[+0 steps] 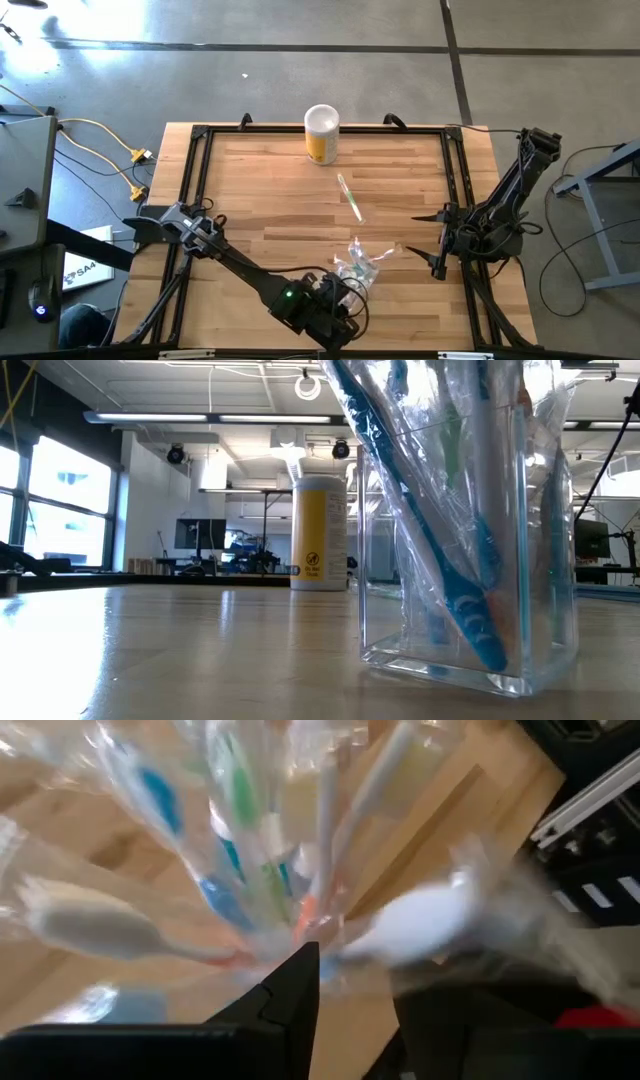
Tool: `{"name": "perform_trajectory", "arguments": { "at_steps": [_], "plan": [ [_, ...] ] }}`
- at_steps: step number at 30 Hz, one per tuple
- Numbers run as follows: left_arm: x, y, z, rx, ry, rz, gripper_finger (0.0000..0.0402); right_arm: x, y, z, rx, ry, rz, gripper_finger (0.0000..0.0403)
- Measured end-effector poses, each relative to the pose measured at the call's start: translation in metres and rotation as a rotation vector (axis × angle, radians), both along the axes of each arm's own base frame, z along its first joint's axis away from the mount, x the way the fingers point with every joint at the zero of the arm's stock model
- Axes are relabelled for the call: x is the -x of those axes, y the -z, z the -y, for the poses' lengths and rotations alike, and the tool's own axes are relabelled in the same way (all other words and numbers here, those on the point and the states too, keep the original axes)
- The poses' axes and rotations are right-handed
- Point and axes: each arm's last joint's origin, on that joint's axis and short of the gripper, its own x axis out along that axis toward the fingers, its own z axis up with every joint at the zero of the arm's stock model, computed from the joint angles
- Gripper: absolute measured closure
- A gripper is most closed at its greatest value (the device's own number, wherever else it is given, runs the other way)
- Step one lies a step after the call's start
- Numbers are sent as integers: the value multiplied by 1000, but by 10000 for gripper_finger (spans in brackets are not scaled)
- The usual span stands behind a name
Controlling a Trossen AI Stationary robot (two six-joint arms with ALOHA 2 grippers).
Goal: Pick & Place toothbrushing station
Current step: Put the blue toothbrush in the transparent organizer, then put the green toothbrush in the transparent organizer
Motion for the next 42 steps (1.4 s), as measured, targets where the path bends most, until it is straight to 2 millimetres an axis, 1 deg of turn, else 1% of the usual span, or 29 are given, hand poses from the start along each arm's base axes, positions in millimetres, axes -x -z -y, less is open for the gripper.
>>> {"name": "perform_trajectory", "arguments": {
  "at_steps": [3,5,9,15,18,21,24,29,31,33,36,38,40,42],
  "plan": [
    [3,-7,-3,-34,11,-12,284,0,0,0,0,0,0,78],
    [3,-13,-6,-26,8,11,284,0,0,0,0,-1,0,78],
    [6,-18,-10,-56,11,-1,284,0,0,0,3,1,-1,78],
    [16,-34,-16,-109,32,9,284,0,0,0,6,1,1,78],
    [21,-48,-20,-135,44,49,284,-1,-4,3,6,9,13,78],
    [28,-65,-25,-183,70,100,284,-4,-11,7,8,20,53,78],
    [38,-89,-37,-289,92,148,284,-10,-21,13,43,16,106,78],
    [66,-138,-69,-515,100,223,284,-26,-47,27,94,90,112,78],
    [76,-151,-77,-582,114,230,284,-35,-56,34,108,111,76,78],
    [87,-161,-84,-640,116,229,284,-45,-64,41,90,90,16,78],
    [96,-166,-86,-673,133,213,284,-63,-73,54,-23,-38,-134,78],
    [100,-164,-84,-689,153,191,284,-80,-73,65,-127,-94,-262,78],
    [101,-163,-85,-699,161,175,284,-97,-68,77,-197,-98,-382,78],
    [102,-162,-85,-705,168,164,284,-114,-65,92,-245,-62,-449,78]
  ]
}}
